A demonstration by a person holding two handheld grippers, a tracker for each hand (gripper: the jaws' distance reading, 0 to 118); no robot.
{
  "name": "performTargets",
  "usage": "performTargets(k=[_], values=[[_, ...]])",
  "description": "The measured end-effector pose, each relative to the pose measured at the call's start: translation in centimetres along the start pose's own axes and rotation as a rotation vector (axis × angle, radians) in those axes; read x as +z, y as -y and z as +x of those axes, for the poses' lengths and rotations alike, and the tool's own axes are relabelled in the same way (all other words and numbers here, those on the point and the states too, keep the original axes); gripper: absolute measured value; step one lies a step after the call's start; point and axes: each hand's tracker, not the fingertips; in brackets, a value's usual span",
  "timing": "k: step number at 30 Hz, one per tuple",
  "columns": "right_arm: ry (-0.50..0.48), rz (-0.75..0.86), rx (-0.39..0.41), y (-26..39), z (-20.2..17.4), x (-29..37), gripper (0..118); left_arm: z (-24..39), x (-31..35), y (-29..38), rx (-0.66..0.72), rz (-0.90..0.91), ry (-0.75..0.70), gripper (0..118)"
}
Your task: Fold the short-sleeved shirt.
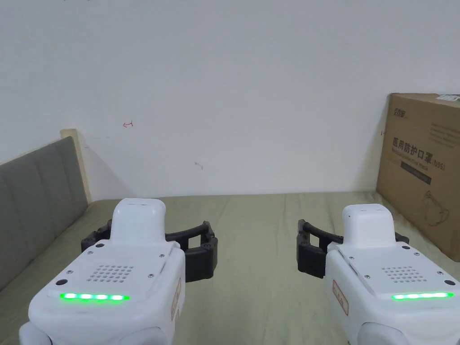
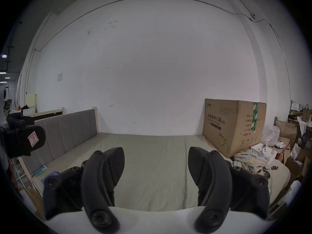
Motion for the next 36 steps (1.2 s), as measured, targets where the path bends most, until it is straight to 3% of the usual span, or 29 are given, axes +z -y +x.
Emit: performTargets(k=[9, 13, 18, 36], values=[[0.017, -0.02, 0.021, 0.5, 0.2, -0.3, 85, -0.1, -0.8, 0.5, 0.043, -0.056, 0.025, 106], [0.022, -0.024, 0.022, 0.6, 0.4, -0.5, 85, 0.8, -0.7, 1.1, -0.062, -0.03, -0.042, 106], [0.023, -0.032, 0.01, 0.8, 0.5, -0.8, 85, 1.0, -0.5, 1.1, -0.093, -0.019, -0.028, 106], [0.015, -0.073, 0.031, 1.9, 0.1, -1.4, 85, 0.1, -1.3, 1.1, 0.006, -0.074, -0.004, 106]])
